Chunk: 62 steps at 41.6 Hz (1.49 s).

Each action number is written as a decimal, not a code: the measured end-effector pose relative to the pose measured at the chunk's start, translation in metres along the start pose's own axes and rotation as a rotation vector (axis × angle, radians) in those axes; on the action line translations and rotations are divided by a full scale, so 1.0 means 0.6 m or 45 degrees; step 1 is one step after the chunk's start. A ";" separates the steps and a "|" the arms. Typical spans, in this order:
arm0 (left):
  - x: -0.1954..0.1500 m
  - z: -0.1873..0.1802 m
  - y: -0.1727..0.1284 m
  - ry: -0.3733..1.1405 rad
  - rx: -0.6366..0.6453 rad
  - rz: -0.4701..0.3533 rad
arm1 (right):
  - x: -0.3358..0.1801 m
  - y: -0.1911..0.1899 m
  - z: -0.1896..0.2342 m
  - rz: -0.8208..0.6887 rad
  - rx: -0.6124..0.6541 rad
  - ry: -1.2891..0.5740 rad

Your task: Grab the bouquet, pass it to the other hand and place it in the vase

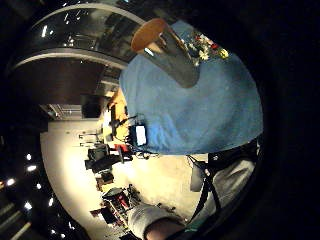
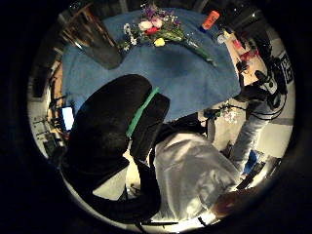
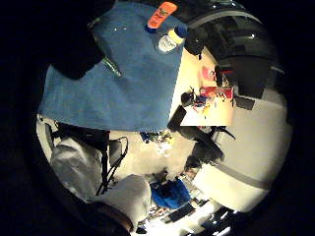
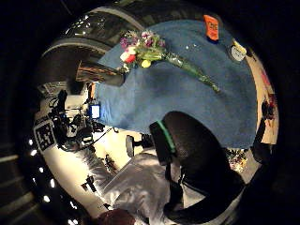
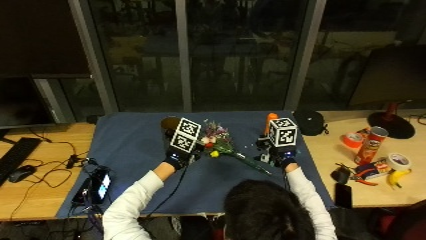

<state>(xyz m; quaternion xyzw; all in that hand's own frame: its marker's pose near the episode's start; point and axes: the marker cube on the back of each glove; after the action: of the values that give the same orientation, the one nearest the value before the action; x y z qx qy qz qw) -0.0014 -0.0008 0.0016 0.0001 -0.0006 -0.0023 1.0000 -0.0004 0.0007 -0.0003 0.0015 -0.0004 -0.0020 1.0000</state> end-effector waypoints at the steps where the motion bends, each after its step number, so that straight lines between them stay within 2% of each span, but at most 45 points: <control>1: -0.001 0.001 -0.001 0.001 0.000 -0.002 | 0.000 0.000 0.000 -0.002 0.002 -0.001; 11: -0.014 0.025 -0.011 0.134 -0.005 -0.001 | -0.014 -0.015 -0.007 -0.039 0.037 -0.040; 23: -0.012 0.055 -0.028 0.415 0.024 0.026 | -0.055 -0.026 -0.035 -0.044 0.045 0.044; 30: -0.009 0.038 -0.029 0.318 0.155 0.020 | -0.063 -0.034 -0.053 0.085 0.118 0.151; 38: -0.014 0.024 -0.017 0.419 0.252 0.049 | -0.064 -0.065 -0.064 0.087 0.049 0.057; 42: -0.027 0.029 -0.020 0.462 0.308 0.027 | -0.057 -0.080 -0.064 0.113 0.013 0.030; 46: -0.036 0.040 -0.016 0.438 0.276 0.008 | -0.042 -0.098 -0.058 0.158 0.013 -0.005; 49: -0.039 0.053 -0.009 0.384 0.243 0.009 | -0.015 -0.139 -0.035 0.200 0.025 -0.056; 56: -0.036 0.065 0.002 0.397 0.293 0.032 | 0.030 -0.206 0.026 0.269 -0.023 -0.137; 59: -0.032 0.068 0.001 0.411 0.292 0.040 | 0.031 -0.207 0.038 0.293 0.014 -0.156; 62: -0.028 0.074 0.002 0.406 0.273 0.048 | 0.023 -0.186 0.035 0.331 0.134 -0.154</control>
<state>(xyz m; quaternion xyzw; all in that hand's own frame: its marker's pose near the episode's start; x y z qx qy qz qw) -0.0180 0.0003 0.0457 0.1071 0.1578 0.0167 0.9815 0.0132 -0.1108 0.0205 0.0538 -0.0611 0.1273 0.9885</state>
